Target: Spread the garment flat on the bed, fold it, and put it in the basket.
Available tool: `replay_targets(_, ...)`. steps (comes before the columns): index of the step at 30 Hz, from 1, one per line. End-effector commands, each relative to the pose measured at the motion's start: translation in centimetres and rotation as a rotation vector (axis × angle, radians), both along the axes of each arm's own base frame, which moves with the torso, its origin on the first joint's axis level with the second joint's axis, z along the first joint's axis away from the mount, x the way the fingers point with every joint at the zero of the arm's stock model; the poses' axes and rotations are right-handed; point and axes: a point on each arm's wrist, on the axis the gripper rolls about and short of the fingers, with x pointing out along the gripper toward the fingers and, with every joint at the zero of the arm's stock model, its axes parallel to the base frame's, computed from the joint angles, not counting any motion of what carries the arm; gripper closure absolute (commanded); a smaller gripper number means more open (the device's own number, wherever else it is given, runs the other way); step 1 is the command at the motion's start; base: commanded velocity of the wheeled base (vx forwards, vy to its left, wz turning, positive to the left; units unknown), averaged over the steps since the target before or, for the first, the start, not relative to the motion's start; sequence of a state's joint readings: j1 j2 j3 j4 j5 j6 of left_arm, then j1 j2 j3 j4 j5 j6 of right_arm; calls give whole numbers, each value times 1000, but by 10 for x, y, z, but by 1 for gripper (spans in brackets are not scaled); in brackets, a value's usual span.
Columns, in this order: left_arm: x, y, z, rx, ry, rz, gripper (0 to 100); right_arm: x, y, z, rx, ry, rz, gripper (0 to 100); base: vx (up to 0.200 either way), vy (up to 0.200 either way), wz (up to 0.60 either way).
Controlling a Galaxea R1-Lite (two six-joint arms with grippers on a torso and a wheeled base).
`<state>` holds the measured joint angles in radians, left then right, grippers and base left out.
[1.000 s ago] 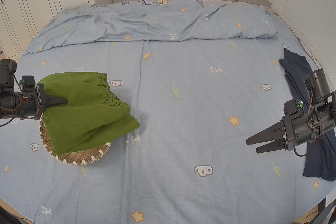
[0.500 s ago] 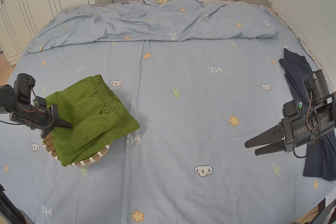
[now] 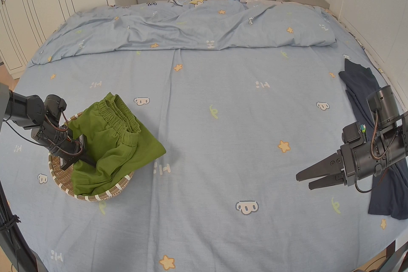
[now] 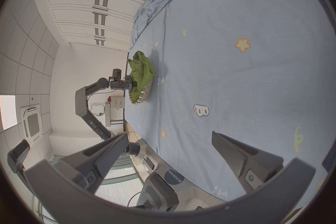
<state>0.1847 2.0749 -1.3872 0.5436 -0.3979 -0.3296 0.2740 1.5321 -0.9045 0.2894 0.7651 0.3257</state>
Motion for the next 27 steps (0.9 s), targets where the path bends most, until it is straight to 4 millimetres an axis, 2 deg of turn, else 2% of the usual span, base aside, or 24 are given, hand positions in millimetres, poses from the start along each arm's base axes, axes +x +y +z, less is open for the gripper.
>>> replay_targets(1, 6, -2, -7, -1, 19, -9, 100, 1, 0, -1, -1, 3, 1, 0, 0, 0, 0)
replay_targets(4, -2, -3, 9, 6, -18, -9, 100, 0, 0, -1, -1, 4, 1, 0, 0, 0, 0)
replay_targets(5, -3, -4, 12, 7, -24, -10, 0, 1, 0, -1, -1, 3, 1, 0, 0, 0, 0)
replay_targets(9, -19, -8, 42, 16, -80, -11, 0, 0, 0, -1, -1, 4, 1, 0, 0, 0, 0)
replay_targets(10, -19, -8, 42, 16, -80, -11, 0, 0, 0, -1, -1, 4, 1, 0, 0, 0, 0)
replay_targets(11, -30, -10, 57, 19, -93, -12, 0, 0, 0, -1, -1, 4, 1, 0, 0, 0, 0)
replay_targets(13, -41, -11, 73, 25, -117, -8, 0, 0, 0, -1, 0, 1, 1, 0, 0, 0, 0)
replay_targets(17, -63, -14, 100, 36, -170, -7, 0, -1, 0, 0, 0, 0, 1, 0, 0, 0, 0)
replay_targets(18, -63, -14, 101, 35, -173, -8, 0, -1, 0, 0, 0, -2, 1, 0, 0, 0, 0)
replay_targets(21, -95, -24, 131, 49, -260, -18, 0, -8, 1, 2, -6, -23, 12, 0, 0, 0, 0)
replay_targets(24, -128, -40, 149, 61, -324, -52, 0, -26, -7, 11, -74, -158, -11, 0, 0, 0, 0)
replay_targets(25, -128, -40, 149, 61, -324, -52, 0, -26, -7, 11, -74, -158, -11, 0, 0, 0, 0)
replay_targets(26, -171, -51, 157, 104, -388, -41, 0, -42, -17, 13, -187, -324, -50, 0, 0, 0, 0)
replay_targets(27, -184, -54, 156, 123, -412, -34, 0, -49, -21, 12, -224, -378, -68, 0, 0, 0, 0)
